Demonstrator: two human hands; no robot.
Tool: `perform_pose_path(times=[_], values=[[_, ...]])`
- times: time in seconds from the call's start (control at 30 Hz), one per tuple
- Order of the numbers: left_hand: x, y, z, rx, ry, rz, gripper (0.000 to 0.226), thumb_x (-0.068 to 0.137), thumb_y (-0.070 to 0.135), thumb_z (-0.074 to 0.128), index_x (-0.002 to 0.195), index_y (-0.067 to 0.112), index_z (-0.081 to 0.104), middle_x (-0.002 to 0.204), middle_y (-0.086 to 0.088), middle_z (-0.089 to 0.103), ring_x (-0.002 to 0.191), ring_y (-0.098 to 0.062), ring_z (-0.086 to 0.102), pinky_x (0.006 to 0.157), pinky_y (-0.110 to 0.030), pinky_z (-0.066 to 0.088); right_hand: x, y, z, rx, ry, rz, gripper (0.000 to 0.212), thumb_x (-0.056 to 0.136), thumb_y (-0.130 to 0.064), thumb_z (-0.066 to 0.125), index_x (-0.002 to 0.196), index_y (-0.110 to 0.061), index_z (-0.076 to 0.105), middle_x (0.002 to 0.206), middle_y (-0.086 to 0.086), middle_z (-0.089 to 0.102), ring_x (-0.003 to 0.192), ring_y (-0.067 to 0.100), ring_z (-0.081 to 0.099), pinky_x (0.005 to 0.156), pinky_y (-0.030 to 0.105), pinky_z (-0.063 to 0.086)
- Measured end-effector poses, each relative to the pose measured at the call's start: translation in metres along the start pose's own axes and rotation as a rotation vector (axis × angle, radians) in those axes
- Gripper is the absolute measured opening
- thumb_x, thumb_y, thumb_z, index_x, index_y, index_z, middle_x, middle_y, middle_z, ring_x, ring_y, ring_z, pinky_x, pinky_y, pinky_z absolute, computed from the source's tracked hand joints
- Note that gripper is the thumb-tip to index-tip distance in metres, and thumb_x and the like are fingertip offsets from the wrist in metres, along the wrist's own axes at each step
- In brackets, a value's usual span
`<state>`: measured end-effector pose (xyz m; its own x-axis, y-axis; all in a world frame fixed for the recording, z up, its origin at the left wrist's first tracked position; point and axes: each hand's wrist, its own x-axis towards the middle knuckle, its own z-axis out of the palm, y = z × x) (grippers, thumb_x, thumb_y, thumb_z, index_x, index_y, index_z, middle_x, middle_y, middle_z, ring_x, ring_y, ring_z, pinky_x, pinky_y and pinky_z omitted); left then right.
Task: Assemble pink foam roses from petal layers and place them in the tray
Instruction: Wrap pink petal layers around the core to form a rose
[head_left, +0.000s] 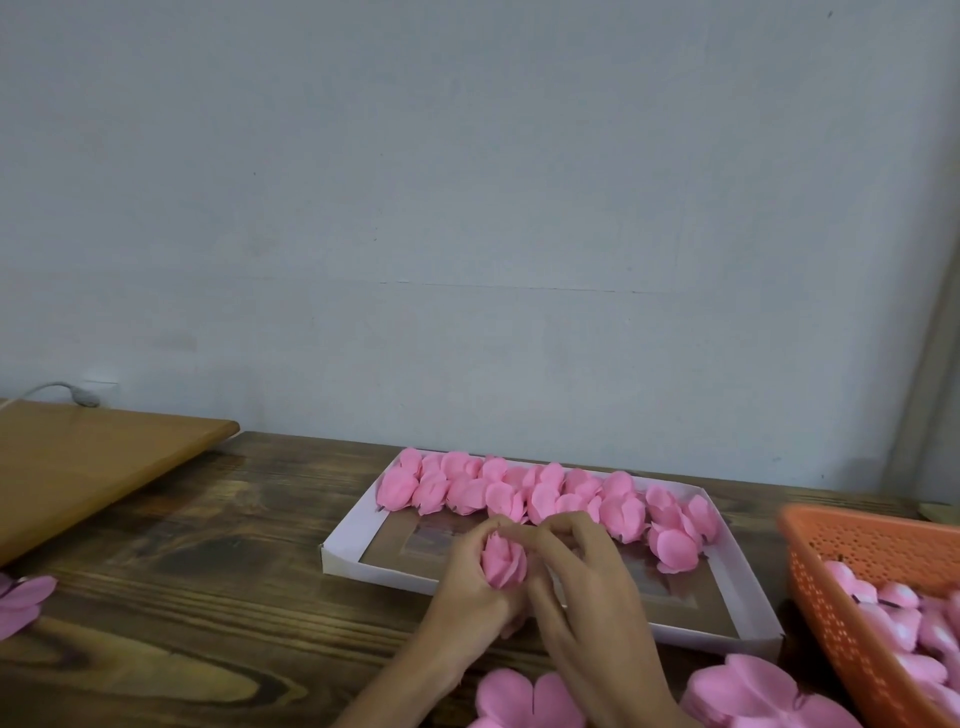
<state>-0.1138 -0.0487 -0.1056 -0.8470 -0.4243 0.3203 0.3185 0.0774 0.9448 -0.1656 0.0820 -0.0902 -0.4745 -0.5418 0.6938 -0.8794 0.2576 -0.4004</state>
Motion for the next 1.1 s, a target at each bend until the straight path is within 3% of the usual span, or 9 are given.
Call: perform_pose_path(times=[0.1, 0.27, 0.43, 0.57, 0.7, 0.83, 0.93, 1.03, 1.1], values=[[0.000, 0.001, 0.001, -0.004, 0.008, -0.016, 0.024, 0.067, 0.024, 0.077, 0.089, 0.018, 0.071, 0.067, -0.006, 0.064, 0.048, -0.014, 0.056, 0.041, -0.023, 0.039, 0.000, -0.001, -0.001, -0.030, 0.001, -0.032, 0.046, 0.088, -0.031, 0.043, 0.126, -0.044, 0.065, 0.111, -0.018, 0.048, 0.102, 0.005, 0.051, 0.072, 0.031, 0.054], [-0.002, 0.002, -0.001, 0.025, 0.016, 0.004, 0.009, 0.067, 0.026, 0.076, 0.075, 0.023, 0.072, 0.060, -0.004, 0.060, 0.044, -0.014, 0.051, 0.040, -0.023, 0.037, 0.000, -0.005, -0.003, -0.057, -0.006, -0.060, 0.041, 0.087, -0.027, 0.047, 0.120, -0.040, 0.068, 0.110, -0.011, 0.053, 0.097, 0.010, 0.054, 0.066, 0.034, 0.055], [-0.003, 0.005, 0.002, 0.028, 0.013, -0.007, 0.011, 0.065, 0.033, 0.077, 0.073, 0.026, 0.076, 0.055, -0.001, 0.059, 0.041, -0.012, 0.047, 0.039, -0.020, 0.033, 0.000, -0.007, -0.007, -0.114, -0.017, -0.079, 0.035, 0.079, -0.016, 0.063, 0.110, -0.031, 0.070, 0.108, -0.007, 0.055, 0.090, 0.015, 0.056, 0.060, 0.033, 0.054], [-0.003, 0.003, 0.002, 0.044, 0.019, -0.006, 0.013, 0.073, 0.015, 0.070, 0.074, 0.026, 0.077, 0.056, -0.003, 0.056, 0.041, -0.013, 0.043, 0.041, -0.021, 0.030, 0.001, -0.008, -0.007, -0.126, -0.027, -0.098, 0.037, 0.084, -0.022, 0.050, 0.112, -0.035, 0.070, 0.112, -0.007, 0.057, 0.093, 0.015, 0.057, 0.060, 0.033, 0.054], [-0.003, 0.005, 0.001, 0.047, 0.026, 0.014, 0.004, 0.074, 0.023, 0.078, 0.076, 0.024, 0.076, 0.060, 0.000, 0.063, 0.045, -0.012, 0.052, 0.040, -0.021, 0.036, 0.000, -0.009, -0.007, -0.101, -0.035, -0.092, 0.040, 0.081, -0.025, 0.048, 0.112, -0.035, 0.071, 0.112, -0.007, 0.059, 0.093, 0.015, 0.058, 0.059, 0.034, 0.056], [0.002, 0.000, -0.006, 0.047, -0.025, 0.036, 0.017, 0.070, 0.023, 0.085, 0.069, 0.023, 0.068, 0.069, 0.004, 0.068, 0.065, -0.008, 0.065, 0.054, -0.017, 0.047, 0.000, -0.009, -0.004, -0.084, -0.016, -0.105, 0.034, 0.081, -0.022, 0.056, 0.109, -0.032, 0.073, 0.114, -0.006, 0.060, 0.094, 0.015, 0.059, 0.061, 0.032, 0.056], [0.003, -0.002, -0.007, 0.027, -0.011, 0.005, 0.023, 0.068, 0.025, 0.089, 0.081, 0.015, 0.073, 0.080, -0.004, 0.074, 0.079, -0.016, 0.070, 0.064, -0.025, 0.053, -0.001, -0.009, -0.003, -0.075, -0.009, -0.130, 0.035, 0.080, -0.023, 0.055, 0.110, -0.035, 0.071, 0.116, -0.008, 0.059, 0.093, 0.012, 0.059, 0.060, 0.030, 0.055], [0.005, -0.006, -0.009, -0.162, 0.070, -0.089, 0.030, 0.057, 0.026, 0.095, 0.071, 0.023, 0.068, 0.071, -0.009, 0.066, 0.057, -0.017, 0.059, 0.047, -0.027, 0.045, -0.004, -0.006, 0.007, 0.090, 0.091, -0.045, 0.038, 0.087, -0.026, 0.054, 0.121, -0.039, 0.064, 0.120, -0.015, 0.056, 0.094, 0.007, 0.063, 0.072, 0.026, 0.055], [0.008, -0.008, -0.012, -0.348, 0.070, -0.101, 0.053, 0.056, 0.021, 0.099, 0.064, 0.020, 0.047, 0.061, -0.007, 0.044, 0.053, -0.016, 0.044, 0.055, -0.031, 0.042, -0.006, -0.006, 0.015, 0.249, 0.158, 0.072, 0.034, 0.090, -0.023, 0.062, 0.120, -0.038, 0.060, 0.116, -0.016, 0.061, 0.090, 0.008, 0.067, 0.073, 0.030, 0.058]])
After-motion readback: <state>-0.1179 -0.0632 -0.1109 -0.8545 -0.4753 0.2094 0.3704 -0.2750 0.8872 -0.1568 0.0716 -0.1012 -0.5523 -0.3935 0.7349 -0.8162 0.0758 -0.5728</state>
